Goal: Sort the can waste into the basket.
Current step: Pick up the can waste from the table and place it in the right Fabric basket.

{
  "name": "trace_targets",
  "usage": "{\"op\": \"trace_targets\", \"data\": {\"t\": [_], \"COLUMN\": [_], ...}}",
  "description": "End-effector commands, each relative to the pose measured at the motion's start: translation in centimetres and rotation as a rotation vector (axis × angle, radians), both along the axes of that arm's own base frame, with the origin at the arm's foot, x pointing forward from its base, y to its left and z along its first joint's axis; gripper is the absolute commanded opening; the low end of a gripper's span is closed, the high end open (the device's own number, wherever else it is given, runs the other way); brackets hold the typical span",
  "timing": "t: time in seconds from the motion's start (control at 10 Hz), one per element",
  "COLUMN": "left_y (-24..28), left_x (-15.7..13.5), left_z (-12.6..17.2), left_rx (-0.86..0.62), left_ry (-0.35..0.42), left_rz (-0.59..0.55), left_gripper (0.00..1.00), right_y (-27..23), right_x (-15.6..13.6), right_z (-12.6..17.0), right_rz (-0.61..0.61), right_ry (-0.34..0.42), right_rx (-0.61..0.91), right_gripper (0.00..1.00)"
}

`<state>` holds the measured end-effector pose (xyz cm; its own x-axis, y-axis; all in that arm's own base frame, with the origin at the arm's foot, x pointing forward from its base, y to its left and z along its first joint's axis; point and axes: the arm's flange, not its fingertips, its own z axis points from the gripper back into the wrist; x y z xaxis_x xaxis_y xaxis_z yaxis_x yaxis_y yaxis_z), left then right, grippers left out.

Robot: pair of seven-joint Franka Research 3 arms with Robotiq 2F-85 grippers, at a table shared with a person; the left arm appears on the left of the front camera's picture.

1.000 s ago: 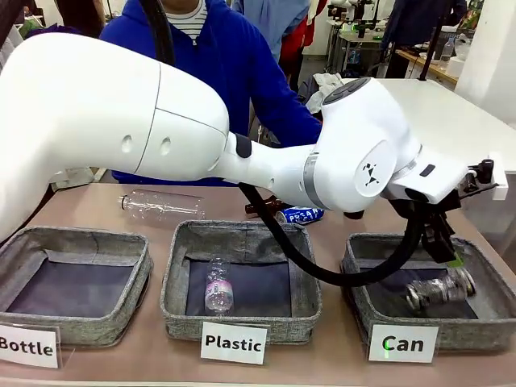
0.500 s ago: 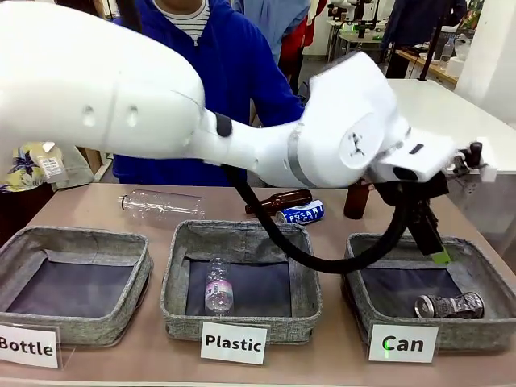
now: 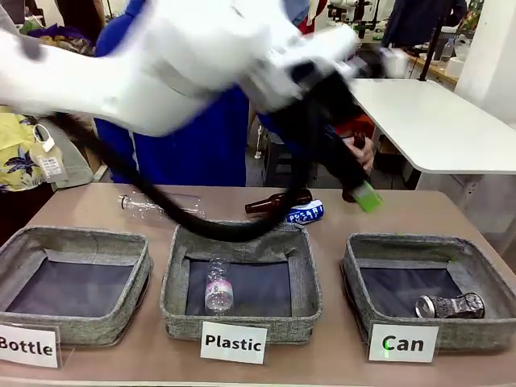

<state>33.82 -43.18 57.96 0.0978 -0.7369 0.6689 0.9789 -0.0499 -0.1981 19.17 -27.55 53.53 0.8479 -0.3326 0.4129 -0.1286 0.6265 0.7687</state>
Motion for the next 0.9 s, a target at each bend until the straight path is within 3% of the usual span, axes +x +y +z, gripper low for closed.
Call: {"op": "trace_targets", "data": {"t": [0.0, 0.2, 0.4, 0.7, 0.8], "left_y": [14.0, 27.6, 38.8, 53.9, 57.2], "left_x": [-3.8, -4.5, -5.0, -4.2, -3.8], "left_z": [0.1, -0.2, -2.0, -6.6, -8.5], "left_rx": [0.01, -0.059, -0.141, -0.352, -0.423], "left_ry": [0.003, 0.095, 0.25, 0.474, 0.538], "left_rz": [0.133, 0.344, 0.457, 0.692, 0.7], "left_gripper": [1.0, 1.0, 1.0, 1.0, 1.0], "right_y": [7.0, 14.6, 20.5, 25.3, 25.6], "right_x": [1.8, 3.4, 4.3, 6.2, 6.7], "right_z": [-0.2, -1.8, -3.3, -5.2, -6.0], "right_rz": [0.01, 0.11, 0.198, 0.284, 0.268], "right_ry": [0.012, 0.017, 0.069, 0.256, 0.313], "right_rx": [-0.014, 0.063, 0.169, 0.368, 0.414], "right_gripper": [1.0, 1.0, 1.0, 1.0, 1.0]}}
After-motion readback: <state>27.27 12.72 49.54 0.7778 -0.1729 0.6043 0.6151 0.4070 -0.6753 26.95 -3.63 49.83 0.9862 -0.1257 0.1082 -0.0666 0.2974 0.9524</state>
